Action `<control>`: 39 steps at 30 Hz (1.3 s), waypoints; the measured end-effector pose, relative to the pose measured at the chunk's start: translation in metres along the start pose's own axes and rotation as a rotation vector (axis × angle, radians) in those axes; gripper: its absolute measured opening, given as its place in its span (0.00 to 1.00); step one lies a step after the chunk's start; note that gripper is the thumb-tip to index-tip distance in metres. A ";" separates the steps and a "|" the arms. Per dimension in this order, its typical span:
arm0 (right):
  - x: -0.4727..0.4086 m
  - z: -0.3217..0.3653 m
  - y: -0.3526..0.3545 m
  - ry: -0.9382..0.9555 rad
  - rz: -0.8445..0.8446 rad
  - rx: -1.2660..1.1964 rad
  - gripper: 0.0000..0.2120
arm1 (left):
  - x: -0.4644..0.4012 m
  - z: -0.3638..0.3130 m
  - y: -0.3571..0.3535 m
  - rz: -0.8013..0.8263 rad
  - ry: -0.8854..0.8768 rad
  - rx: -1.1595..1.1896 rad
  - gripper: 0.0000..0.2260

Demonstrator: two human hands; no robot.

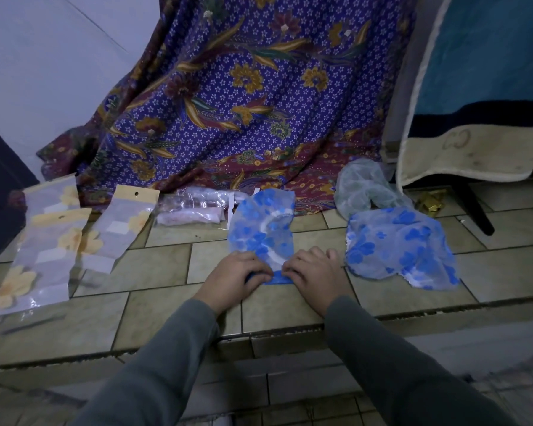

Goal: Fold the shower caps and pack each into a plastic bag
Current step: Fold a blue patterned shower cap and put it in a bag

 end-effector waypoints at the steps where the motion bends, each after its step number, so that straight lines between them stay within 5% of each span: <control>1: 0.000 0.000 0.000 0.022 0.017 -0.010 0.11 | -0.001 0.000 0.000 0.031 -0.030 -0.032 0.14; 4: -0.002 -0.004 0.002 0.062 0.077 -0.029 0.15 | 0.000 -0.002 0.003 0.070 -0.134 -0.145 0.19; 10: 0.003 -0.010 0.001 -0.003 0.239 -0.068 0.29 | 0.002 0.012 0.001 0.080 0.003 0.058 0.19; 14: 0.001 -0.007 0.003 -0.010 0.153 -0.055 0.15 | 0.008 0.016 -0.001 0.023 0.043 0.078 0.18; 34: -0.020 -0.013 -0.017 -0.192 0.275 0.012 0.11 | 0.006 0.044 0.005 -0.027 0.431 0.235 0.06; 39: -0.022 -0.015 -0.016 -0.225 0.288 0.058 0.13 | 0.005 0.031 0.012 -0.083 0.340 0.136 0.04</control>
Point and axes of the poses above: each hand's wrist, its own x-axis away from the middle knuckle, its own y-axis out of the back of the hand, z = x × y, the point moved 8 cm from there along -x, towards the middle knuckle, and after that the axes turned 5 degrees about -x, right-handed, at the moved point
